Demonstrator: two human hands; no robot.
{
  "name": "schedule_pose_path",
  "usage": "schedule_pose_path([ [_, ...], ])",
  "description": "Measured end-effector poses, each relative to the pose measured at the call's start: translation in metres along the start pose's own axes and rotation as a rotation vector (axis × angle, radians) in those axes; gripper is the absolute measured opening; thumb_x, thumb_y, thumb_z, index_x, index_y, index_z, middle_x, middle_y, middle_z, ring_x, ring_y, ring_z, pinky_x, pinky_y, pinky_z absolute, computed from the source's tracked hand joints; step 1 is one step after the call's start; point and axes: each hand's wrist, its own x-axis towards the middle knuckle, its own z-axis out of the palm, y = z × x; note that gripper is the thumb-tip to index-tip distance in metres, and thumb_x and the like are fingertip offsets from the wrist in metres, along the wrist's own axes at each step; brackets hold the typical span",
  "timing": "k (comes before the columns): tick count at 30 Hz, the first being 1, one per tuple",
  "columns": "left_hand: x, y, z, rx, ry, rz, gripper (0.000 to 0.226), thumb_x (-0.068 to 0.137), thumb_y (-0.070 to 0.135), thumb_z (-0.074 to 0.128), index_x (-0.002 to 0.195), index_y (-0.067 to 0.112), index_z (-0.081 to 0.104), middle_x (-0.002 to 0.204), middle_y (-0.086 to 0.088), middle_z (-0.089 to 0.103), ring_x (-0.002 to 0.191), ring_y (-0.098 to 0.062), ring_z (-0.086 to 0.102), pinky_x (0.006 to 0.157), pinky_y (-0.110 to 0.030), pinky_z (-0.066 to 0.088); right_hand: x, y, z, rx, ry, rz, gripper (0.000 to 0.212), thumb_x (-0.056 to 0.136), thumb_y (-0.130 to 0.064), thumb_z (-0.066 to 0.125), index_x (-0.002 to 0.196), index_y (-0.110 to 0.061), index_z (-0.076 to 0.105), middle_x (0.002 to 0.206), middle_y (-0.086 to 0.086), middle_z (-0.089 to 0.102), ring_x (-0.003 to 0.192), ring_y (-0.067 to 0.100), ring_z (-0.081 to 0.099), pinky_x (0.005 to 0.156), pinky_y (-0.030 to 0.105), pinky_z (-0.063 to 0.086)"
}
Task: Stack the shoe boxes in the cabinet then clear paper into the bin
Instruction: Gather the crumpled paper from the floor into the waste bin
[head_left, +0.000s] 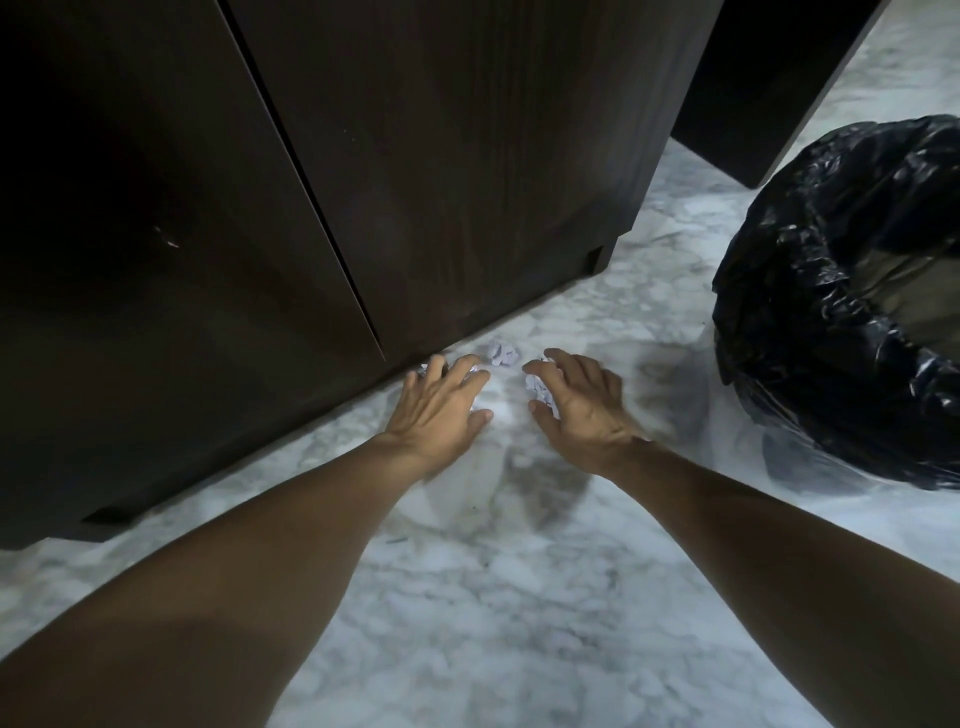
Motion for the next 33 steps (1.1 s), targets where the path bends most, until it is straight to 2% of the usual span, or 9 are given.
schedule_pose_path([
  [6,-0.008,0.0,0.002,-0.099,0.127,-0.003,0.033,0.09,0.034,0.057,0.119,0.019,0.057,0.146,0.005,0.041,0.12,-0.027,0.04,0.092,-0.039,0.034,-0.008,0.007,0.001,-0.019,0.026,0.031,0.045,0.092,-0.037,0.044,0.137,-0.031,0.042,0.149,0.002,0.036,0.135,0.022,0.03,0.105,0.045,0.026],
  [9,-0.004,0.001,0.002,-0.129,0.145,0.009,0.04,0.088,0.031,0.059,0.126,0.019,0.055,0.148,0.003,0.039,0.12,-0.029,0.041,0.093,-0.041,0.038,-0.011,0.013,-0.001,-0.034,0.058,0.08,0.047,0.092,-0.038,0.043,0.137,-0.028,0.045,0.149,0.007,0.037,0.134,0.027,0.033,0.105,0.047,0.026],
  [12,0.007,0.006,-0.001,-0.108,0.127,0.019,0.057,0.089,0.034,0.059,0.142,0.025,0.041,0.155,0.005,0.027,0.121,-0.026,0.037,0.097,-0.042,0.039,-0.01,0.021,-0.005,-0.021,0.07,0.155,0.044,0.095,-0.033,0.049,0.138,-0.026,0.045,0.151,0.007,0.034,0.137,0.027,0.029,0.108,0.046,0.022],
  [16,0.024,0.012,0.0,-0.03,0.053,0.034,0.071,0.094,0.036,0.055,0.153,0.028,0.016,0.163,0.004,-0.004,0.128,-0.024,0.03,0.101,-0.043,0.033,-0.01,0.025,-0.004,-0.034,0.081,0.154,0.043,0.095,-0.032,0.05,0.138,-0.028,0.045,0.152,0.006,0.032,0.137,0.025,0.028,0.109,0.043,0.02],
  [20,0.04,0.011,-0.006,0.028,-0.041,0.068,0.075,0.092,0.042,0.053,0.152,0.037,0.008,0.161,0.006,-0.015,0.129,-0.027,0.027,0.099,-0.045,0.033,-0.01,0.025,-0.002,-0.039,0.075,0.161,0.044,0.094,-0.035,0.046,0.137,-0.03,0.045,0.152,0.006,0.033,0.137,0.026,0.03,0.108,0.045,0.022],
  [23,0.056,0.009,-0.02,0.056,-0.209,0.081,0.078,0.091,0.043,0.054,0.152,0.04,0.007,0.16,0.01,-0.017,0.137,-0.03,0.019,0.104,-0.048,0.033,-0.011,0.025,-0.003,-0.044,0.075,0.161,0.049,0.089,-0.038,0.04,0.137,-0.03,0.045,0.151,0.006,0.035,0.136,0.026,0.032,0.107,0.045,0.023],
  [25,0.062,0.011,-0.025,0.072,-0.283,0.085,0.076,0.091,0.043,0.054,0.152,0.04,0.009,0.161,0.013,-0.012,0.14,-0.03,0.014,0.105,-0.046,0.032,-0.011,0.025,-0.004,-0.047,0.064,0.162,0.05,0.088,-0.039,0.039,0.137,-0.031,0.045,0.152,0.005,0.034,0.137,0.026,0.031,0.107,0.044,0.022],
  [28,0.06,0.012,-0.023,0.05,-0.243,0.105,0.071,0.09,0.039,0.057,0.15,0.036,0.02,0.16,0.015,0.006,0.134,-0.026,0.024,0.101,-0.043,0.038,-0.011,0.025,-0.004,-0.052,0.065,0.151,0.046,0.091,-0.036,0.045,0.137,-0.032,0.044,0.152,0.004,0.033,0.137,0.025,0.03,0.107,0.044,0.022],
  [33,0.036,0.011,-0.001,-0.144,0.095,0.115,0.044,0.086,0.028,0.063,0.129,0.03,0.057,0.141,0.013,0.047,0.108,-0.025,0.047,0.078,-0.041,0.053,-0.016,0.022,-0.005,-0.064,0.102,0.14,0.043,0.089,-0.028,0.051,0.131,-0.024,0.052,0.141,0.01,0.045,0.127,0.032,0.042,0.097,0.049,0.032],
])
